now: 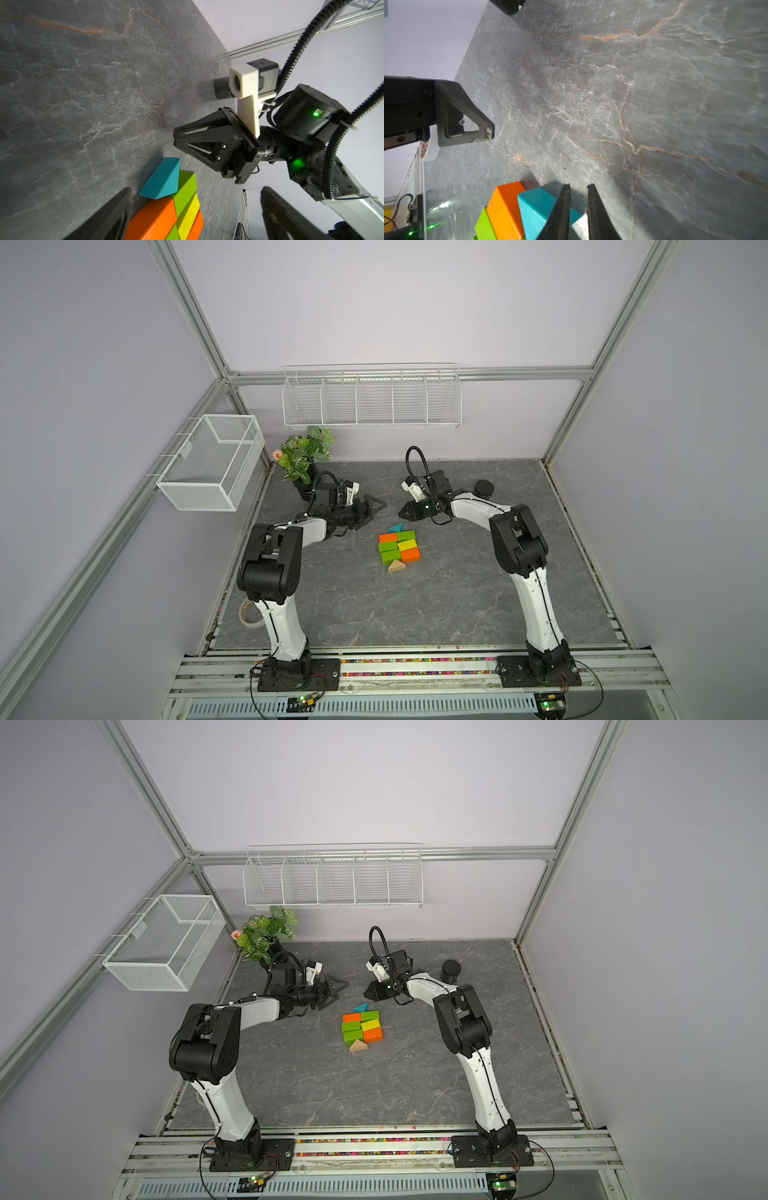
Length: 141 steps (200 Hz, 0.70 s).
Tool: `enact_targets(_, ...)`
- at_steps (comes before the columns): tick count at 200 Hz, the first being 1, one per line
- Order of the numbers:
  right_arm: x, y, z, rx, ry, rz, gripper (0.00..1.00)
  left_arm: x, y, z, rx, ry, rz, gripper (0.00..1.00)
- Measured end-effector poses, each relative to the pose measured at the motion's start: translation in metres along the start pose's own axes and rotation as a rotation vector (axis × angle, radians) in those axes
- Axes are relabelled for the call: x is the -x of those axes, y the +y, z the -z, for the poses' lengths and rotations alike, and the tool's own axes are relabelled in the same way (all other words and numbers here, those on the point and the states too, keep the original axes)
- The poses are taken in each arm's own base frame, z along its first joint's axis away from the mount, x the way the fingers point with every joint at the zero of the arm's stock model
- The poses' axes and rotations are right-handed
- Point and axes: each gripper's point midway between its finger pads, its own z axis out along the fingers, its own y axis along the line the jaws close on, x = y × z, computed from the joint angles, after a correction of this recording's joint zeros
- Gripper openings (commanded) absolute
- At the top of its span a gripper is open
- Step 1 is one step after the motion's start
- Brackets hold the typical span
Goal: Assemble a piece of candy with building blocks
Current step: Assemble the building block at the center of the board.
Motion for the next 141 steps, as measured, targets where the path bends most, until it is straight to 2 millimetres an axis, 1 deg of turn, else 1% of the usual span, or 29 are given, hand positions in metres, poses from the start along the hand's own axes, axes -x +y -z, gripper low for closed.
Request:
enact_targets(47, -0.017, -0.001, -0.014, 0.026, 0.048, -0.012, 0.20, 0.002, 0.000, -0.002, -0.015, -0.011, 0.005, 0.95)
enact_targets(100, -0.021, 0.001, -0.015, 0.030, 0.046, -0.003, 0.20, 0.001, 0.004, -0.004, -0.018, -0.005, 0.014, 0.95)
enact_targets(141, -0.020, 0.000, -0.015, 0.021, 0.037, 0.012, 0.21, 0.001, 0.005, -0.005, -0.019, -0.003, 0.014, 0.95)
